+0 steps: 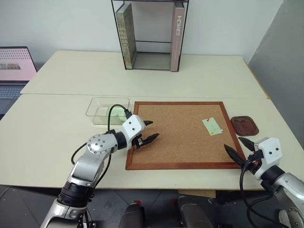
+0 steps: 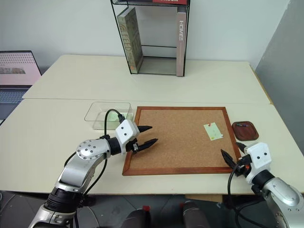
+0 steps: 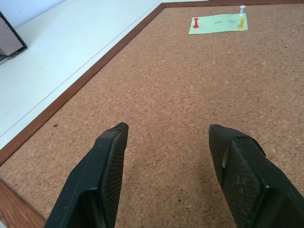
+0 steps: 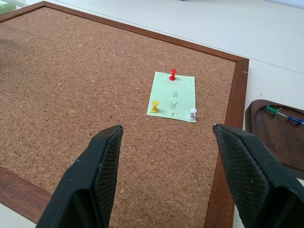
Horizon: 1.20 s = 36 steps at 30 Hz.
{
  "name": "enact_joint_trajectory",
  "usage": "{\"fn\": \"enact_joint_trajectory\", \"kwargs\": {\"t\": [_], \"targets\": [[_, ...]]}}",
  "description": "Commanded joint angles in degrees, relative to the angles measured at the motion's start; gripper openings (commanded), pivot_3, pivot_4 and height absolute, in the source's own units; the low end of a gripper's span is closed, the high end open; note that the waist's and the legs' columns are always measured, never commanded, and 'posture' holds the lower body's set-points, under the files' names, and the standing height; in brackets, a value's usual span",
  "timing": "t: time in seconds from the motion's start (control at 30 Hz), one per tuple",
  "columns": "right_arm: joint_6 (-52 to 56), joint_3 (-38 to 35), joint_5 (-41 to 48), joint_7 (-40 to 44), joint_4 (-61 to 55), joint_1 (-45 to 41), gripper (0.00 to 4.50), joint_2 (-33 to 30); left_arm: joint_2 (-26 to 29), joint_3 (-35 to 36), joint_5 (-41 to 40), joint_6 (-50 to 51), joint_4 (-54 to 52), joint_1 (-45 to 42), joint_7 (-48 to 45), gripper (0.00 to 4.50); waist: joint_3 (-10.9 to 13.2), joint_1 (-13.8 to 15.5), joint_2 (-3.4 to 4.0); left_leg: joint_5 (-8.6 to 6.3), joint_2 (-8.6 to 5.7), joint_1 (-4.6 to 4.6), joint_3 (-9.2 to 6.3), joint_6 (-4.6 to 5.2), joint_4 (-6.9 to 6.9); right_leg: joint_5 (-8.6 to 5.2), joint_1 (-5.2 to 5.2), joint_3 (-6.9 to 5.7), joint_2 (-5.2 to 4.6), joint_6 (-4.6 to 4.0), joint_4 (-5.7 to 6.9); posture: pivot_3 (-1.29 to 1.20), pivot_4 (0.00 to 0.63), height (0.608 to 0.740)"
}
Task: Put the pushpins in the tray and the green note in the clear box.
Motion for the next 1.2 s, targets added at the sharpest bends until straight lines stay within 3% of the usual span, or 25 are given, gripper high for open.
{"fn": "enact_joint_trajectory", "kwargs": {"t": [0.03, 0.53, 0.8, 1.07, 1.2], "targets": [[-0.12, -1.32, 0.50, -0.23, -2.48, -0.37, 3.19, -0.58, -0.34, -0.08, -0.89, -1.66, -0.76, -0.74, -0.63, 2.87, 0.00, 0.00, 0.00, 0.00, 0.00, 0.00, 0.00, 0.00, 0.00, 0.00, 0.00, 0.00, 0.00, 0.00, 0.00, 0.00, 0.150, 0.740], [-0.29, -1.14, 0.16, 0.03, -2.85, 0.28, 3.19, -0.69, -1.76, -1.17, -0.57, 1.61, -2.38, 0.18, 0.94, 2.87, 0.00, 0.00, 0.00, 0.00, 0.00, 0.00, 0.00, 0.00, 0.00, 0.00, 0.00, 0.00, 0.00, 0.00, 0.00, 0.00, 0.150, 0.740], [0.28, -0.54, 0.12, -0.76, -4.00, 0.30, 3.19, -0.30, -8.29, -1.50, -0.96, 9.38, -2.84, -4.31, 6.52, 2.87, 0.00, 0.01, 0.00, 0.00, -0.01, -0.01, -0.02, 0.00, 0.03, 0.01, 0.01, 0.00, 0.00, 0.01, 0.01, 0.00, 0.150, 0.740], [0.91, 0.55, 0.11, -2.13, -5.58, 0.31, 3.19, 0.47, -12.89, -5.52, -0.67, 6.85, 2.29, -9.56, 5.65, 2.87, 0.00, 0.01, 0.00, 0.00, -0.04, 0.03, -0.04, 0.00, 0.01, 0.02, 0.07, 0.00, 0.01, 0.03, -0.01, 0.00, 0.150, 0.740], [1.45, 1.18, 0.22, -2.98, -5.97, -0.42, 3.19, 0.84, -14.09, -6.98, -2.22, 6.72, 4.45, -11.67, 2.18, 2.15, 0.00, 0.01, 0.00, 0.00, -0.05, 0.01, -0.05, 0.00, 0.01, 0.02, 0.07, 0.01, 0.01, 0.03, -0.02, 0.00, 0.150, 0.740]]}}
